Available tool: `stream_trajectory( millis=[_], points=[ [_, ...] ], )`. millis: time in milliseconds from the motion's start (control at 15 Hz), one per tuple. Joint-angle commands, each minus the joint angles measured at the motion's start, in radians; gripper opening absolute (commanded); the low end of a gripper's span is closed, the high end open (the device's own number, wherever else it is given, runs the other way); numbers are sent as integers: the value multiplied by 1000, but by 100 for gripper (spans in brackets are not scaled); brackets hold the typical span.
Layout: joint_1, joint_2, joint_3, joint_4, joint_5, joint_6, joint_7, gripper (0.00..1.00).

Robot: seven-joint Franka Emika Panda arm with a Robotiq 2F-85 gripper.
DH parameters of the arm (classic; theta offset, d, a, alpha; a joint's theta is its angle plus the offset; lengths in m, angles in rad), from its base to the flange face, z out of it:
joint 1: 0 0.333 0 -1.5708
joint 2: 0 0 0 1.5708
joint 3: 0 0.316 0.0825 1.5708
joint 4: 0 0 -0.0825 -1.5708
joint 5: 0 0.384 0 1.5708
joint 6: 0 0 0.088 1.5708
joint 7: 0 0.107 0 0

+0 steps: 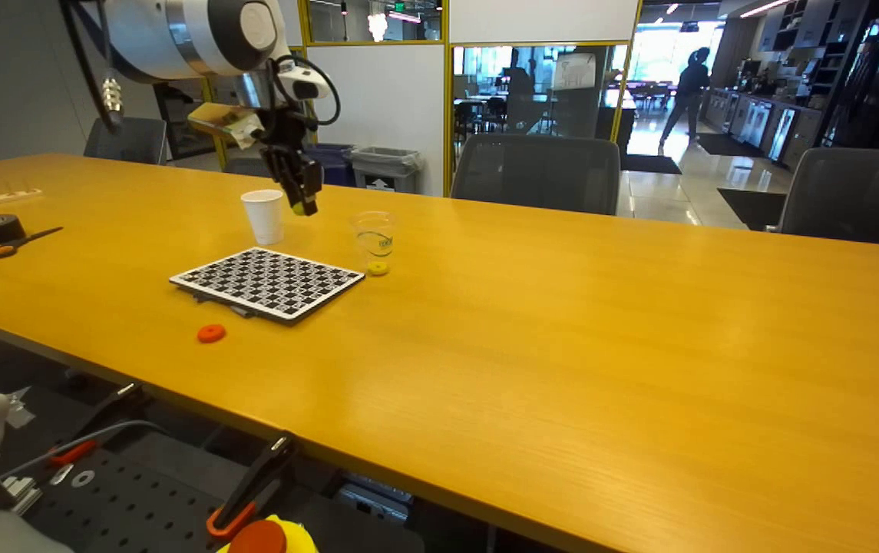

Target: Put the yellow objects inside the transparent cup and the orange objects inside the white cup.

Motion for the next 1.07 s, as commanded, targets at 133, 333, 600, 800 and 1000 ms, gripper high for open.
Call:
stream_trajectory(
  millis=[133, 333, 600, 800, 1000],
  points=[
    [-70, 135, -29, 209, 92, -53, -188, 24],
    [-89, 212, -34, 311, 141, -95, -260, 24],
    [-105, 293, -35, 392, 188, -122, -307, 24],
    [-114, 335, -37, 432, 207, -139, -325, 24],
    [-119, 357, -40, 455, 210, -151, -333, 24]
  ],
)
